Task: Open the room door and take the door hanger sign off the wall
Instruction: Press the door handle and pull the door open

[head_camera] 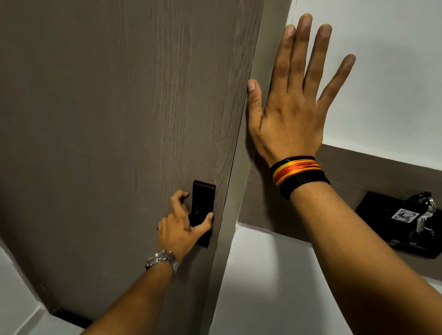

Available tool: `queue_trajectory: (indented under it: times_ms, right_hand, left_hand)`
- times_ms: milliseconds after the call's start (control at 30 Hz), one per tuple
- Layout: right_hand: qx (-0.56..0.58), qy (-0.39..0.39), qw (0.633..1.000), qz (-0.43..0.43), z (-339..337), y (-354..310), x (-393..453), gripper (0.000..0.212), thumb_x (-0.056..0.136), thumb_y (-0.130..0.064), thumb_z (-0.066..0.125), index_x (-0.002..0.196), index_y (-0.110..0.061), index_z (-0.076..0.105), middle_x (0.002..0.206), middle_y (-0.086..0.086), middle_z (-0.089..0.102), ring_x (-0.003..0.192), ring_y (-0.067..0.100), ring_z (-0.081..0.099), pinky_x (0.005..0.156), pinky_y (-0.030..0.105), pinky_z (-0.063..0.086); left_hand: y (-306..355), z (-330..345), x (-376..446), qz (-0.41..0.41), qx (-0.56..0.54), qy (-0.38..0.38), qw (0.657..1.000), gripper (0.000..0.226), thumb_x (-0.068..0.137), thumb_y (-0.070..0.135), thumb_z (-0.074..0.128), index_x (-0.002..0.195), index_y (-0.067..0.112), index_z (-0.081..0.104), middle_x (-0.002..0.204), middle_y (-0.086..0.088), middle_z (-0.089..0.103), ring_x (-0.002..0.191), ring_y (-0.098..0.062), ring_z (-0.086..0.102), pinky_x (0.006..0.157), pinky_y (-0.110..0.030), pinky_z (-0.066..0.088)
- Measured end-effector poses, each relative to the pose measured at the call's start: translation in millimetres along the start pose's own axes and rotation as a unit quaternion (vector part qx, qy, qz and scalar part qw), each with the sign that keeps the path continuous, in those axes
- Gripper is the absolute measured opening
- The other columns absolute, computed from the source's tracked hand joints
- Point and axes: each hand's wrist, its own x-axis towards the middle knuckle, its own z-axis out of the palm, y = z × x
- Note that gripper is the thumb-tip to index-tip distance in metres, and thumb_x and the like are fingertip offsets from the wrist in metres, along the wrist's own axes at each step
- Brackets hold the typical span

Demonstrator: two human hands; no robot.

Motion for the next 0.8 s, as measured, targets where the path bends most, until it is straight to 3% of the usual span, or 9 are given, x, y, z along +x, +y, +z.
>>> queue_trajectory:
  times_ms: [100, 300, 400, 500, 667, 800]
  right_hand:
    - [-0.002, 0.002, 1.0, -0.001, 1.5, 1.8, -1.0, 0.075, 0.102, -0.06, 0.028, 0.159, -0.01, 0.028, 0.165, 0.014, 0.027, 0.153, 0.036, 0.023, 0.118, 0.068, 0.012]
    - [0.005, -0.004, 1.0, -0.001, 1.2, 0.8, -0.6, 0.075, 0.103, -0.06, 0.028, 0.159, -0.011, 0.027, 0.166, 0.013, 0.026, 0.153, 0.036, 0.023, 0.119, 0.068, 0.014]
    - [0.006, -0.011, 1.0, -0.002, 0.4, 1.5, -0.6, 0.075, 0.103, -0.06, 0.026, 0.16, -0.012, 0.024, 0.167, 0.013, 0.024, 0.154, 0.035, 0.022, 0.119, 0.068, 0.014]
    - [0.015, -0.014, 1.0, -0.002, -0.1, 1.0, -0.9, 0.074, 0.103, -0.059, 0.024, 0.161, -0.013, 0.021, 0.167, 0.012, 0.022, 0.154, 0.035, 0.02, 0.119, 0.069, 0.015]
    - [0.021, -0.011, 1.0, -0.006, 2.7, 2.9, -3.4, 0.075, 0.104, -0.058, 0.023, 0.162, -0.012, 0.016, 0.168, 0.012, 0.019, 0.154, 0.035, 0.019, 0.118, 0.067, 0.011]
    - [0.025, -0.023, 0.999, -0.015, 2.2, 4.6, -4.2, 0.076, 0.103, -0.059, 0.022, 0.162, -0.012, 0.011, 0.168, 0.012, 0.017, 0.154, 0.035, 0.018, 0.119, 0.065, 0.009]
  left_hand:
    - [5.4, 6.9, -7.7, -0.063, -0.045, 0.027, 0.997, 0.074, 0.072, 0.073, 0.063, 0.123, 0.031, 0.031, 0.079, 0.025, 0.05, 0.056, 0.0, 0.057, 0.068, -0.036, 0.055]
    - [6.1, -5.4, -22.3, -0.052, -0.053, 0.032, 0.997, 0.07, 0.073, 0.071, 0.061, 0.122, 0.03, 0.033, 0.081, 0.022, 0.051, 0.056, 0.002, 0.057, 0.057, -0.027, 0.053]
    - [6.7, -17.2, -35.8, -0.036, -0.051, 0.024, 0.998, 0.067, 0.074, 0.071, 0.061, 0.12, 0.03, 0.033, 0.083, 0.02, 0.052, 0.056, -0.005, 0.06, 0.053, -0.02, 0.046]
    - [3.8, -32.6, -45.9, -0.026, -0.013, 0.011, 1.0, 0.068, 0.074, 0.072, 0.058, 0.12, 0.027, 0.035, 0.081, 0.015, 0.055, 0.054, -0.008, 0.06, 0.053, -0.028, 0.051]
    - [-3.2, -70.5, -49.2, 0.079, 0.133, -0.039, 0.987, 0.07, 0.077, 0.073, 0.053, 0.118, 0.017, 0.046, 0.071, 0.011, 0.062, 0.054, -0.016, 0.065, 0.049, -0.027, 0.048]
    - [-4.6, -88.4, -68.9, 0.083, 0.134, -0.038, 0.987, 0.065, 0.079, 0.07, 0.056, 0.112, 0.014, 0.052, 0.076, 0.004, 0.065, 0.062, -0.019, 0.064, 0.055, -0.034, 0.054]
